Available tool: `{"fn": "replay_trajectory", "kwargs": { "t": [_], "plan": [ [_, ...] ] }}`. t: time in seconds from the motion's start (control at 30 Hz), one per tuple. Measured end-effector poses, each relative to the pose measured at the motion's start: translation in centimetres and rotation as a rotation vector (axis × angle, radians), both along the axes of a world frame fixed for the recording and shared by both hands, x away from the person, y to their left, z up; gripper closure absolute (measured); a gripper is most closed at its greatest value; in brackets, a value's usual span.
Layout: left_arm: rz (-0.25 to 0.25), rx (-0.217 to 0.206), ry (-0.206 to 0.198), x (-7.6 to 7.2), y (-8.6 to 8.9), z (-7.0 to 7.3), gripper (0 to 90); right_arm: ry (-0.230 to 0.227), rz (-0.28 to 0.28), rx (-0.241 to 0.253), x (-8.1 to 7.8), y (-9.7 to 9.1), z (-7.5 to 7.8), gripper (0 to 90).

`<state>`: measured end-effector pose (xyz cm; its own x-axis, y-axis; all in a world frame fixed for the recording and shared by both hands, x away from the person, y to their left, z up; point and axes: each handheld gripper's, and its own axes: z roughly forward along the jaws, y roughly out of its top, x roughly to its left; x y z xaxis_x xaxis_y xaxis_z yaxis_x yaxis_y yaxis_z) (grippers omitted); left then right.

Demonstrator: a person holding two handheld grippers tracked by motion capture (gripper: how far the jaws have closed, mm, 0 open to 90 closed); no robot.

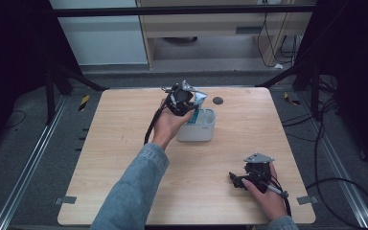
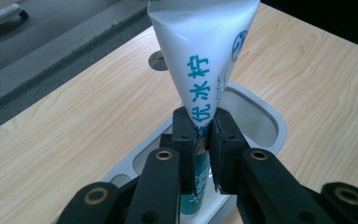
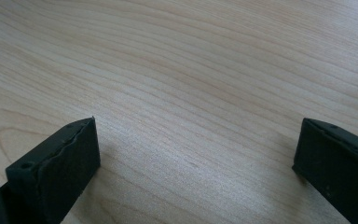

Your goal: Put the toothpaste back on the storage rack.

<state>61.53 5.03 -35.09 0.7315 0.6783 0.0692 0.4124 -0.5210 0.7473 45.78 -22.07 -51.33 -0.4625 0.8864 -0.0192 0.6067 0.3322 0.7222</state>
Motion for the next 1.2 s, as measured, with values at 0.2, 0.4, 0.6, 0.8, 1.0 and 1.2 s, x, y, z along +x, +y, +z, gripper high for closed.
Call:
{"fn": "replay_trajectory", "kwargs": {
  "t": [0.2,0.4,0.6,0.8,1.0,1.2],
  "plan": [
    [0.001,0.005,0.011,0.1,0.1,-0.3,81.3,0.000,0.000,0.001,0.0,0.0,0.0,0.4],
    [-0.004,0.010,0.020,0.2,0.1,-0.5,81.3,0.001,-0.001,0.002,0.0,0.0,0.0,0.4],
    [-0.005,0.013,0.024,0.2,-0.1,-0.6,81.3,0.001,-0.001,0.002,0.0,0.0,0.0,0.4],
    [-0.005,0.018,0.029,0.2,-0.1,-0.7,81.3,0.001,-0.001,0.002,0.0,0.0,0.0,0.4],
    [-0.003,0.019,0.039,0.3,-0.1,-0.9,81.3,0.001,-0.001,0.001,0.0,0.0,0.0,0.4],
    [0.000,0.017,0.042,0.3,0.0,-1.2,81.3,0.002,-0.002,0.002,0.0,0.0,0.0,0.4]
  ]
}}
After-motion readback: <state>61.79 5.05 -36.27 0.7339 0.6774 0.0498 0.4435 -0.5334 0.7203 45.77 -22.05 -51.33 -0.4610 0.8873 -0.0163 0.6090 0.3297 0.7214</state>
